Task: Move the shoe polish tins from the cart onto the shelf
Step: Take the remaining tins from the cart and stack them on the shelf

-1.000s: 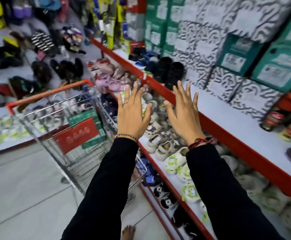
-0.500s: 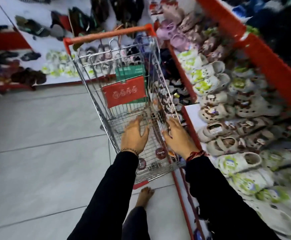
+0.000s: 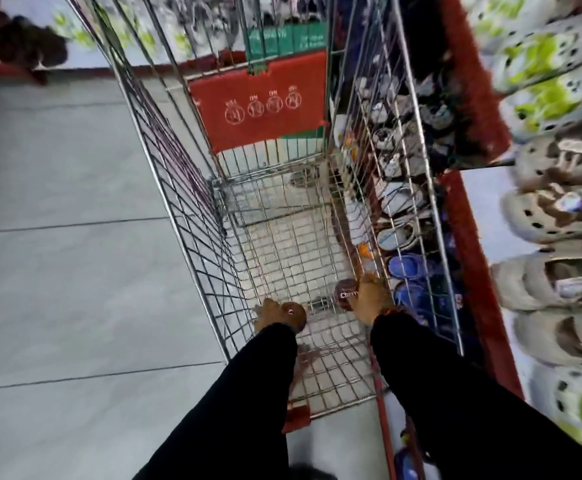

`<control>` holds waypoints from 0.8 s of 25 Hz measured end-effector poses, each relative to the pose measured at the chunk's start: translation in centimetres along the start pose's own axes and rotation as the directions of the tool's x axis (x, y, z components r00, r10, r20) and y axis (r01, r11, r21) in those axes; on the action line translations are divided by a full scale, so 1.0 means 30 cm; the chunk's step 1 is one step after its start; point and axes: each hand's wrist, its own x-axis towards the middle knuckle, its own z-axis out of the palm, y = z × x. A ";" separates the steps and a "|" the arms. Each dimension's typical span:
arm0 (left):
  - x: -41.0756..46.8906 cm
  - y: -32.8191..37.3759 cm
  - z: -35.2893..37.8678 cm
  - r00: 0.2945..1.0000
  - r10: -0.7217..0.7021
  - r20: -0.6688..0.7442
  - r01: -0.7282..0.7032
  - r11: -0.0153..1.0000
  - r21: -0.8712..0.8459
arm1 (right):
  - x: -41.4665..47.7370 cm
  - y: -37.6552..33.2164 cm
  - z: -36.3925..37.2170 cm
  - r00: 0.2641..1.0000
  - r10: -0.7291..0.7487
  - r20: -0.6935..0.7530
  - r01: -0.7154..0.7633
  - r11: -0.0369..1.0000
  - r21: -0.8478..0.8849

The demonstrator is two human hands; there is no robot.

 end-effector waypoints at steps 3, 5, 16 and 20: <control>0.071 0.010 0.067 1.000 -0.019 -0.023 0.017 0.998 -0.054 | 0.090 0.009 0.059 0.999 0.028 0.033 -0.029 0.998 0.056; 0.089 0.010 0.103 0.997 -0.018 -0.080 0.013 0.997 -0.070 | 0.112 0.012 0.096 0.999 0.043 0.031 -0.046 0.994 0.101; 0.051 -0.017 0.079 0.997 0.046 -0.061 -0.047 0.999 -0.022 | 0.052 0.029 0.073 0.982 0.169 -0.085 -0.145 0.962 0.231; -0.056 -0.023 0.017 0.991 0.039 -0.131 -0.057 0.989 -0.137 | -0.045 0.033 0.011 0.976 0.185 -0.112 -0.145 0.943 0.299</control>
